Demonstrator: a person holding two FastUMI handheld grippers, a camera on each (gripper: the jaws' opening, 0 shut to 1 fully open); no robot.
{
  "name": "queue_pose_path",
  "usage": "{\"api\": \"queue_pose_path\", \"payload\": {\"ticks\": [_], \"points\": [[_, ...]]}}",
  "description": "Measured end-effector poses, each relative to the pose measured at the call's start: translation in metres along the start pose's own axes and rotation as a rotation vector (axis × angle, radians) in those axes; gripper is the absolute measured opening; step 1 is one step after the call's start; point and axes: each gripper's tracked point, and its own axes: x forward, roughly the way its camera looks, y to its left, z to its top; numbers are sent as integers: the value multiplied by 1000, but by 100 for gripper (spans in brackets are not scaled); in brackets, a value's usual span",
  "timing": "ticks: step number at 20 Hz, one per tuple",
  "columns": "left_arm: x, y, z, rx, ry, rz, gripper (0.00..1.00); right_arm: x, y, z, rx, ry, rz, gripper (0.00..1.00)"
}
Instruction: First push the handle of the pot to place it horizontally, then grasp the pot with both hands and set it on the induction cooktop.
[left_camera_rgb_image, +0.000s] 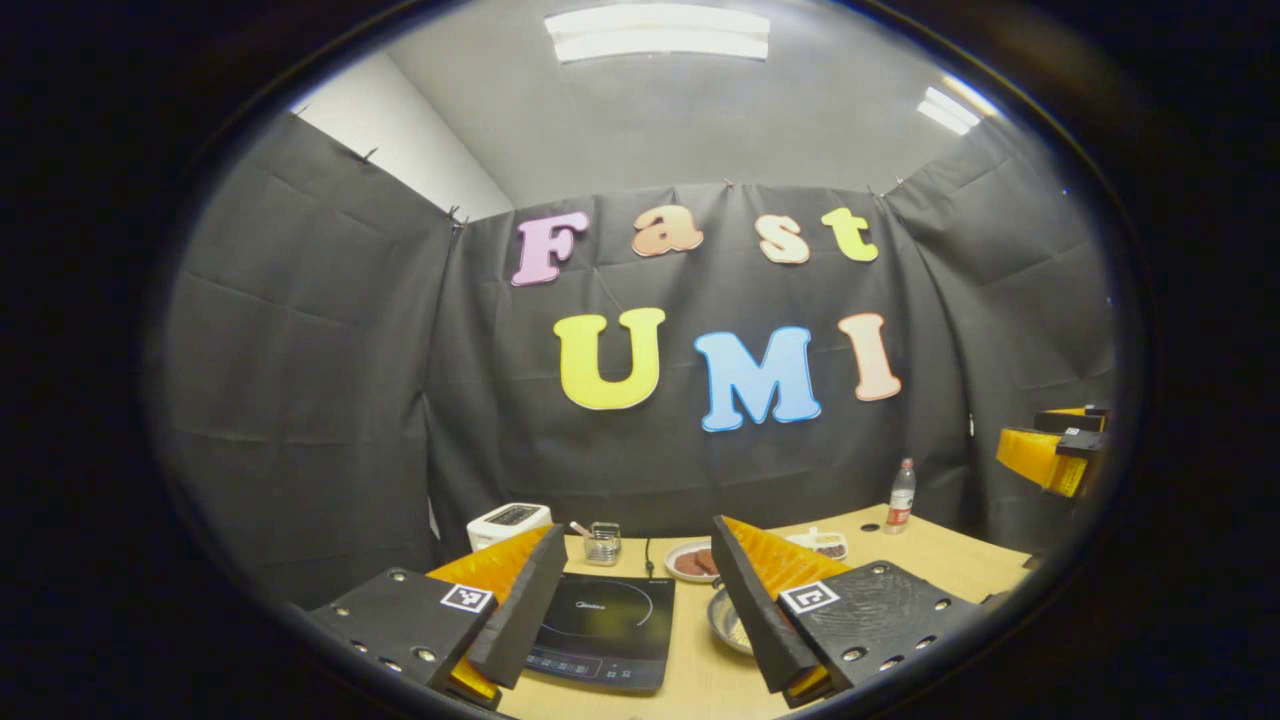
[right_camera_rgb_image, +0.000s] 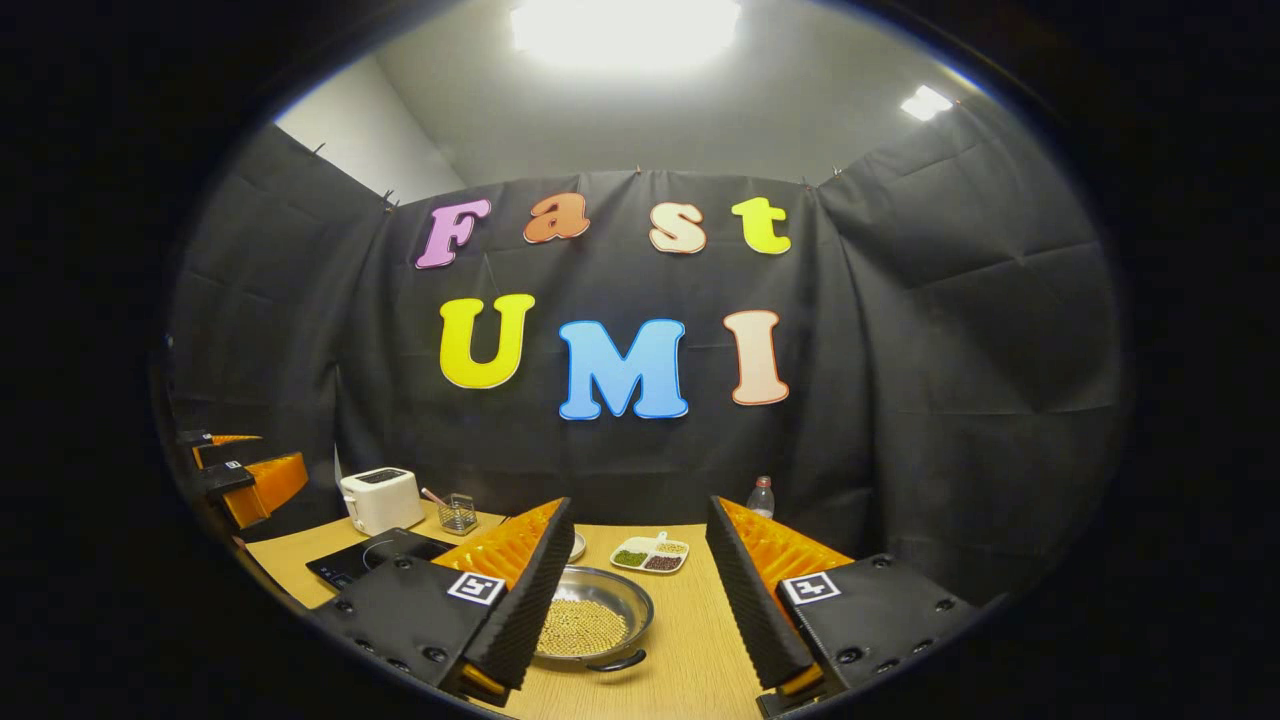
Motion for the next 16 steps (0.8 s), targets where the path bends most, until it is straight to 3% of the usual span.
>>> {"api": "queue_pose_path", "payload": {"ticks": [3, 5, 8, 9, 10, 12, 13, 15, 16], "points": [[-1, 4, 0, 2, -1, 6, 86, 0, 2, 1, -15, -1, -2, 73], [-2, 7, 3, 5, -6, 9, 86, -1, 4, 1, -14, -6, 1, 57], [-3, 10, 5, 8, -15, 12, 86, -1, 9, -3, -6, 15, 21, 54], [-2, 11, 7, 7, -17, 13, 86, 2, 10, -4, 0, 14, 23, 35], [-2, 12, 7, 6, -19, 14, 86, 0, 13, -3, 2, 17, 32, 30], [-1, 14, 8, 3, -23, 13, 86, -2, 21, -6, -6, 31, 56, 29], [1, 15, 10, 4, -27, 13, 86, 1, 19, -7, -14, 23, 18, 21], [0, 20, 11, 10, -32, 17, 86, 0, 21, -4, -5, 8, 27, 4], [0, 23, 11, 6, -34, 18, 86, 0, 25, -8, -10, 20, 32, 4]]}}
